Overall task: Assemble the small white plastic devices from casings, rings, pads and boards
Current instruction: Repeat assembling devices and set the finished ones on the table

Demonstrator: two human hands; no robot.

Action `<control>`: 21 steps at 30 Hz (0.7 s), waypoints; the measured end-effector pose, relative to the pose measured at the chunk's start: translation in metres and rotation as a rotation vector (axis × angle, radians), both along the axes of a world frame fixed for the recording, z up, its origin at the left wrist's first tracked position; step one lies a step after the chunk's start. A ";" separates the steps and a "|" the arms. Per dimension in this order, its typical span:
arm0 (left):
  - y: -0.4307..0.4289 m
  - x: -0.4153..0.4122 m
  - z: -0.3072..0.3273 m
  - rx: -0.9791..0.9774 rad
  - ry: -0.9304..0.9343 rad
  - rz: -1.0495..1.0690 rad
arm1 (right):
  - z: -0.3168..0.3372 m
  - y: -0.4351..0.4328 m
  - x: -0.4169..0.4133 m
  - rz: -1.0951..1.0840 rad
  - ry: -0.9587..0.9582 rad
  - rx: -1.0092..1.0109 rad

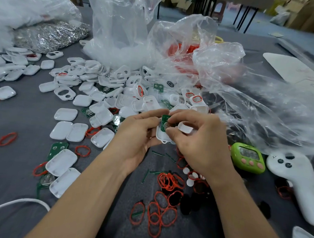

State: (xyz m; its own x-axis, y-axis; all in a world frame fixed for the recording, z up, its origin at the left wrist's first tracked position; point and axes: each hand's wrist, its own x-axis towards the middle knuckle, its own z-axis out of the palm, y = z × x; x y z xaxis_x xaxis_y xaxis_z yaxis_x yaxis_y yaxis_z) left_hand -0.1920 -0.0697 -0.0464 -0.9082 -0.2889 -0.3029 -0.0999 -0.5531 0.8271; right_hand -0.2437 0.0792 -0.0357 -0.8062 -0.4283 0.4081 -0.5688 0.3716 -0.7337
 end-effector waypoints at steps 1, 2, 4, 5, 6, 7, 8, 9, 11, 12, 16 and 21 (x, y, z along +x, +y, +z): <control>0.000 0.000 0.000 0.001 0.002 0.003 | 0.000 0.000 0.001 -0.004 0.025 0.028; 0.000 0.000 0.000 0.000 0.003 0.005 | 0.000 -0.001 0.002 -0.011 0.043 0.053; 0.000 0.000 0.000 0.001 0.004 0.007 | 0.000 -0.002 0.003 -0.028 0.068 0.089; 0.000 0.000 0.000 0.004 0.003 0.008 | 0.000 -0.002 0.003 -0.035 0.077 0.100; 0.000 0.000 0.000 0.008 0.003 0.010 | 0.000 -0.002 0.003 -0.036 0.080 0.110; 0.000 0.000 0.000 0.011 0.004 0.011 | 0.000 -0.002 0.003 -0.034 0.076 0.119; -0.001 0.000 0.000 0.012 0.005 0.013 | 0.000 -0.002 0.002 -0.030 0.069 0.125; -0.001 0.000 0.000 0.013 0.006 0.013 | 0.000 -0.002 0.002 -0.029 0.066 0.126; 0.000 0.000 0.000 0.014 0.008 0.013 | -0.001 -0.002 0.002 -0.033 0.068 0.125; 0.000 0.000 0.000 0.013 0.009 0.012 | -0.001 -0.002 0.002 -0.034 0.070 0.130; 0.000 0.000 -0.001 0.015 0.010 0.013 | -0.001 -0.002 0.003 -0.044 0.081 0.152; 0.000 0.000 -0.002 0.024 0.017 0.010 | 0.000 -0.002 0.003 -0.050 0.029 0.124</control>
State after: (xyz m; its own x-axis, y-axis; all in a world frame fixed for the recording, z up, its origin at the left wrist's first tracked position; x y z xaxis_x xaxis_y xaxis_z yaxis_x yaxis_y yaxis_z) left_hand -0.1920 -0.0701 -0.0484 -0.9103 -0.2912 -0.2941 -0.0799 -0.5737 0.8151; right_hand -0.2409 0.0774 -0.0358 -0.8165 -0.4366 0.3777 -0.5675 0.4866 -0.6643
